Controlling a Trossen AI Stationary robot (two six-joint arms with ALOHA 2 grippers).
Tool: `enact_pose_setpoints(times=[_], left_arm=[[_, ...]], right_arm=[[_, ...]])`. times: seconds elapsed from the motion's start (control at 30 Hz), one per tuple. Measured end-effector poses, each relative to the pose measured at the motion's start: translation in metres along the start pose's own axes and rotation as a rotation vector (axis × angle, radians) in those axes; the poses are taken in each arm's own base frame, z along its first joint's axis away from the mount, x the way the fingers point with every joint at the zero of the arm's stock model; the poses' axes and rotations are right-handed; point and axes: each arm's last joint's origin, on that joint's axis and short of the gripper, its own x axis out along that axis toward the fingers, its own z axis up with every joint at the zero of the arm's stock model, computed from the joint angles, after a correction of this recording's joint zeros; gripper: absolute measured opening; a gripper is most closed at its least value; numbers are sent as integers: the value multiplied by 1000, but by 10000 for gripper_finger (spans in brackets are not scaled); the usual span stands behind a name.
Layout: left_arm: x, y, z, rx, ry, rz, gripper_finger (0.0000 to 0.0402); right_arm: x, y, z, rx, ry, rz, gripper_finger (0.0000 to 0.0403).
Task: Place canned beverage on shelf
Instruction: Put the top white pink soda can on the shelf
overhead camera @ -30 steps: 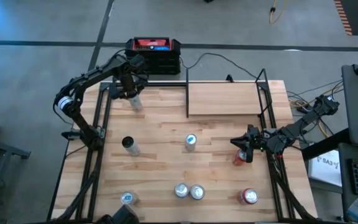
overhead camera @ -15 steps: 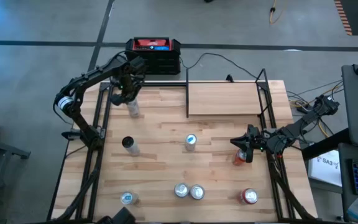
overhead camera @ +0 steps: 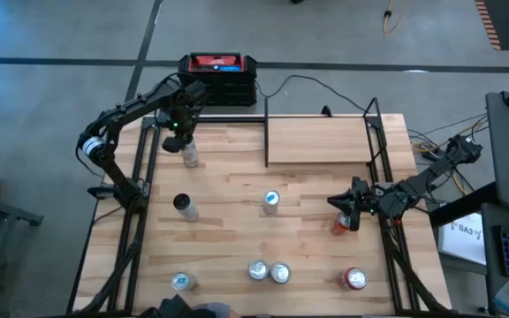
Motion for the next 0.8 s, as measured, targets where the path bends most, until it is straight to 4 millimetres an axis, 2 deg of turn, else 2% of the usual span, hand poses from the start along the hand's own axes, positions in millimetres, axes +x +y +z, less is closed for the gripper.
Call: enact_pose_setpoints(times=[0.27, 0.57, 0.8], left_arm=[[-2, 0, -3, -101, 12, -30, 252], [-12, 0, -13, -31, 72, -176, 252], [-10, 2, -27, 41, 88, -202, 252]], right_arm=[[0, 0, 0, 0, 0, 0, 29], [0, 0, 0, 0, 0, 0, 29], [0, 0, 0, 0, 0, 0, 29]])
